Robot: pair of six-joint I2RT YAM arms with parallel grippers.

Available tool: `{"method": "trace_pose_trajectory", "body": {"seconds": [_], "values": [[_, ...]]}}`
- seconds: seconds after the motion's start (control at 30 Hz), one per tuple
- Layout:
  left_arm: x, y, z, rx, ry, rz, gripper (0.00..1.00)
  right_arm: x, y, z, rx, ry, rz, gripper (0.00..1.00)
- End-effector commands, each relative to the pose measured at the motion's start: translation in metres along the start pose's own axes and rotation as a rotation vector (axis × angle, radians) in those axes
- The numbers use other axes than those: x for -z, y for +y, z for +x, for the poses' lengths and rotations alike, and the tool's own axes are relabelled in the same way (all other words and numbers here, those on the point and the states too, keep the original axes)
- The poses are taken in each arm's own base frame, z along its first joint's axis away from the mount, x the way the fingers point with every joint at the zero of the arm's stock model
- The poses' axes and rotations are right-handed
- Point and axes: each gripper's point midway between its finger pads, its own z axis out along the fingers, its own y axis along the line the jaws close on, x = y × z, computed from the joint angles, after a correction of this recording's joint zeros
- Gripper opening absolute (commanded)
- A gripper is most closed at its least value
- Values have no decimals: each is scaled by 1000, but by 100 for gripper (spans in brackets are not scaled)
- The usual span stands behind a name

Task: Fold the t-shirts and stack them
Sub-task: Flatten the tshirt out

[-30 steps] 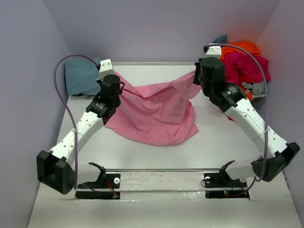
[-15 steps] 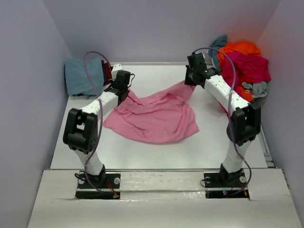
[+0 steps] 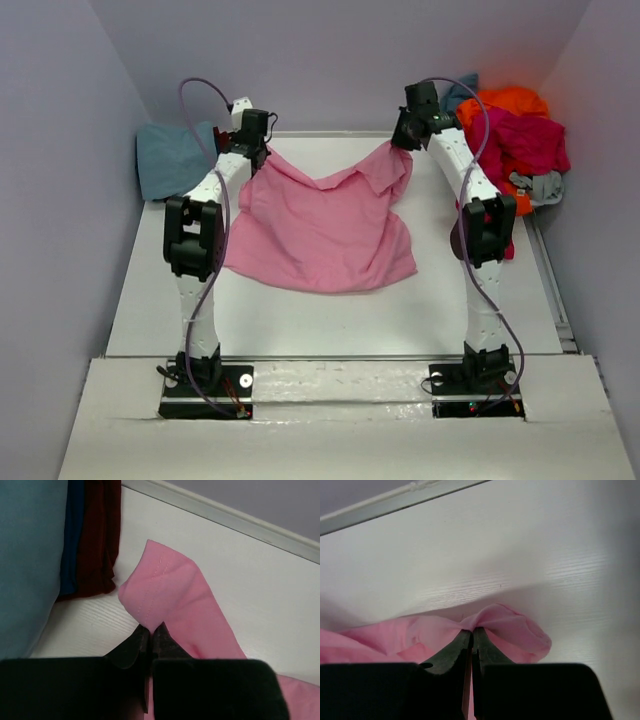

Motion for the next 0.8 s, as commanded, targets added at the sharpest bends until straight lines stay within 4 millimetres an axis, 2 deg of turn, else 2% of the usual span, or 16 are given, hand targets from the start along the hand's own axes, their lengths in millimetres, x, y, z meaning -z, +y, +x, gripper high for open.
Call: {"method": "trace_pose_trajectory", "body": {"seconds": [0.0,0.03,0.1,0.2,0.27,0.37,0.4,0.43,0.47,0.5,0.53,0.57,0.6,0.67,0.73,0.77], "values": [[-15,4,-15,40,19,1,6,3,-15,-22,-92,-9,-6,7],[-15,-1,-24,50,8,11,6,1,-14,-20,-98,-3,-10,7],[-25,3,-13,46,46,1,6,-6,-29,-21,-129,4,8,7],[-29,6,-13,47,49,-1,6,-14,-39,-16,-136,16,26,7],[-31,8,-6,41,64,-7,6,-21,-45,-10,-140,34,36,7],[-40,22,6,54,106,-33,6,-25,-44,-3,-128,52,21,8],[-40,23,8,58,111,-38,6,-23,-42,-7,-124,39,11,9],[-39,25,11,56,116,-45,10,-22,-42,-8,-120,37,6,15],[-39,25,9,61,102,-42,31,-22,-42,-5,-114,42,3,23],[-35,25,4,62,89,-36,41,-17,-41,-11,-105,25,-3,44],[-34,27,8,60,94,-38,55,-14,-40,-12,-101,22,-8,53],[-33,27,6,64,87,-38,85,-12,-39,-15,-96,15,-12,61],[-30,28,5,67,84,-37,91,-6,-38,-19,-88,4,-18,78],[-23,27,-7,77,53,-30,96,-1,-37,-20,-79,2,-24,96],[-18,31,-7,86,43,-34,99,9,-36,-24,-75,-8,-32,97],[-14,30,-15,92,22,-26,99,13,-36,-23,-74,-3,-32,97]]}}
